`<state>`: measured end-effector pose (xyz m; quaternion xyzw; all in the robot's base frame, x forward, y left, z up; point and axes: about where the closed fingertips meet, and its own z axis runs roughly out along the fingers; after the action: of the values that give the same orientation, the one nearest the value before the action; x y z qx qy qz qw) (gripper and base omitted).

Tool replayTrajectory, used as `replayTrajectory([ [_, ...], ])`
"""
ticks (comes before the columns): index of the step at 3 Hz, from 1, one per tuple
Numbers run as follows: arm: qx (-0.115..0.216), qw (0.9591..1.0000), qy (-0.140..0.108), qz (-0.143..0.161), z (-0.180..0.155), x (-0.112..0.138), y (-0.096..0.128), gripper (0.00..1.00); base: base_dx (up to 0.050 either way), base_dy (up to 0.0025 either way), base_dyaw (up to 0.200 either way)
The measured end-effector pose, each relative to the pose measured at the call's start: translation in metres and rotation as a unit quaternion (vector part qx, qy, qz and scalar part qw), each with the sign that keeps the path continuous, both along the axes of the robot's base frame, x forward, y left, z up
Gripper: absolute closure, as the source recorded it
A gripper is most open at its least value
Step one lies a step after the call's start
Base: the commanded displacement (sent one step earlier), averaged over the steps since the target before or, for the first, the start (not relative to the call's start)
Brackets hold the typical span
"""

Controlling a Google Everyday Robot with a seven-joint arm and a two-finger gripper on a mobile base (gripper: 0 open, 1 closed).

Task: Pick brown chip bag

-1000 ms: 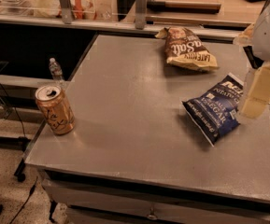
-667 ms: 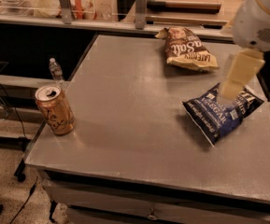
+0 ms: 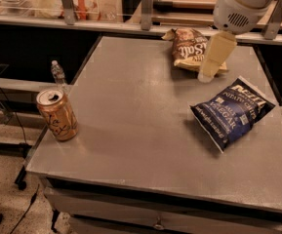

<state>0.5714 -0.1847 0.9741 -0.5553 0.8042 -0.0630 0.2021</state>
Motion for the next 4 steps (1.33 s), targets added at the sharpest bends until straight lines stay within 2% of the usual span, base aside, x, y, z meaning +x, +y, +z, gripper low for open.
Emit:
replayTrajectory([
  [1, 0.004, 0.9981, -0.021, -0.057, -0.001, 0.024, -0.002, 0.0, 0.0, 0.0, 0.0],
  [2, 0.018, 0.9929, -0.027, -0.115, -0.012, 0.045, -0.005, 0.0, 0.0, 0.0, 0.0],
  [3, 0.049, 0.9824, -0.022, -0.179, -0.024, 0.066, -0.01, 0.0, 0.0, 0.0, 0.0],
  [4, 0.082, 0.9712, -0.016, -0.223, -0.032, 0.085, -0.011, 0.0, 0.0, 0.0, 0.0],
])
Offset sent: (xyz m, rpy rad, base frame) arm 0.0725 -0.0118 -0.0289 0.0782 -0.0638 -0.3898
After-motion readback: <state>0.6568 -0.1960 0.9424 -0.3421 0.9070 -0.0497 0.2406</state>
